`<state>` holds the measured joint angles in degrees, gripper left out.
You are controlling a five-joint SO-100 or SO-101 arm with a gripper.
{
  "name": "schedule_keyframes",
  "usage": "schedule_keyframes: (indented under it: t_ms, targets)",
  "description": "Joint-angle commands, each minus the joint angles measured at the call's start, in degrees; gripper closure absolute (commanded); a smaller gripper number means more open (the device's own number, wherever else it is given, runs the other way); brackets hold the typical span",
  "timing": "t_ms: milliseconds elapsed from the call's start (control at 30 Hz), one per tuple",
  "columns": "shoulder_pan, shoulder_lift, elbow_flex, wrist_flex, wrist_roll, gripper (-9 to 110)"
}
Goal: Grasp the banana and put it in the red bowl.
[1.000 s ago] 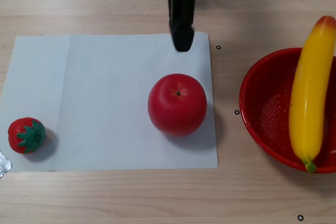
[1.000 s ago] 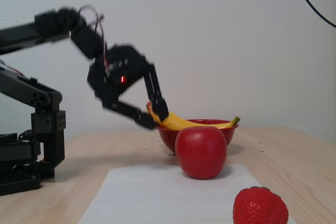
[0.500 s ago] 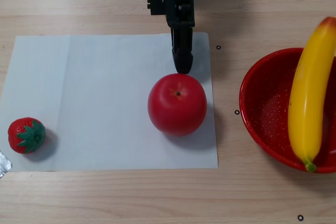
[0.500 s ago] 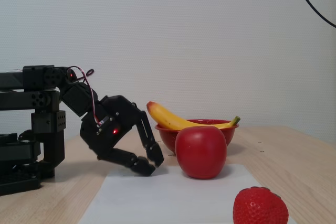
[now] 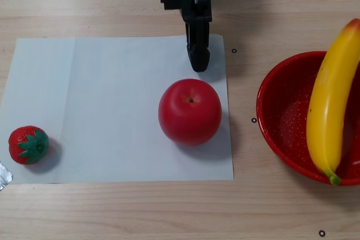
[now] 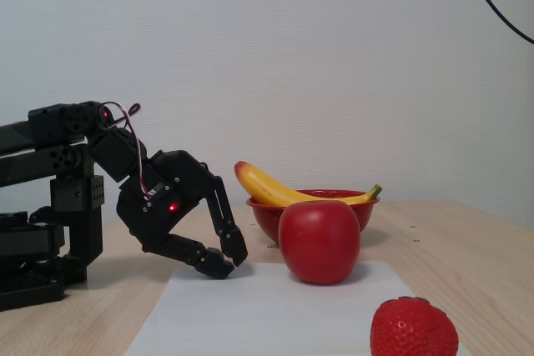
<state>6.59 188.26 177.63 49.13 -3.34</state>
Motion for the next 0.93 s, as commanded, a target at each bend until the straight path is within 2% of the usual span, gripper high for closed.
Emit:
schedule_keyframes:
  t_ms: [0,900]
  targets:
    - [0.0,-0.5,0.3,1.5,0.5,101]
    - [0.6,-0.5,0.3,1.8,1.0,101]
